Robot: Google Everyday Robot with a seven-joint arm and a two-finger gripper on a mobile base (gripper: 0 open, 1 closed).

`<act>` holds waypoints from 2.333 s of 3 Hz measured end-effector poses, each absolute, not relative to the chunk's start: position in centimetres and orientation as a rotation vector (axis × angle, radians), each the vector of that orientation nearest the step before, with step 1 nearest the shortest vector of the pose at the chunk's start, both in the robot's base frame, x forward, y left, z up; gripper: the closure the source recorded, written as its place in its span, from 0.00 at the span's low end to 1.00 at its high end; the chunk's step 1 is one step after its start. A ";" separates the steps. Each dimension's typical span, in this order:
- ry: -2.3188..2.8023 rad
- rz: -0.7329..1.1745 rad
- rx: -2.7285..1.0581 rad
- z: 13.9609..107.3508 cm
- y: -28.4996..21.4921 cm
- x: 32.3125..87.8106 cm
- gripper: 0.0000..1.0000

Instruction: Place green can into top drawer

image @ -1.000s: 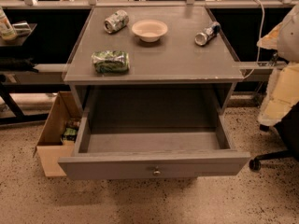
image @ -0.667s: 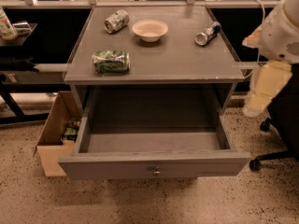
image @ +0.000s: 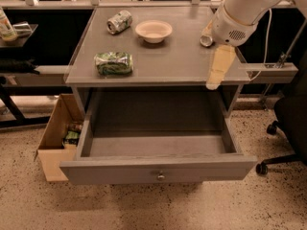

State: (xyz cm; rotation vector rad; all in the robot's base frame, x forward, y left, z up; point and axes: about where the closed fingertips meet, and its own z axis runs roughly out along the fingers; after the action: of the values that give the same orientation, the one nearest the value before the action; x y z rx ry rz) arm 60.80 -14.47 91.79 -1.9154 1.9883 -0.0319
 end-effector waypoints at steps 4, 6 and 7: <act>1.863 0.141 -1.917 90.6 -5.0 64.9 0.00; 1.870 0.263 -1.884 89.0 0.0 66.6 0.00; 1.863 0.312 -1.873 88.8 1.9 67.4 0.00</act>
Offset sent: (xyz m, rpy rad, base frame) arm 0.0103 0.0210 0.0001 0.0652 -0.0075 0.0607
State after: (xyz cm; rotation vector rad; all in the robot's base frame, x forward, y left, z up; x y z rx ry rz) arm 67.36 1.93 88.80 -1.8732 1.8631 0.3125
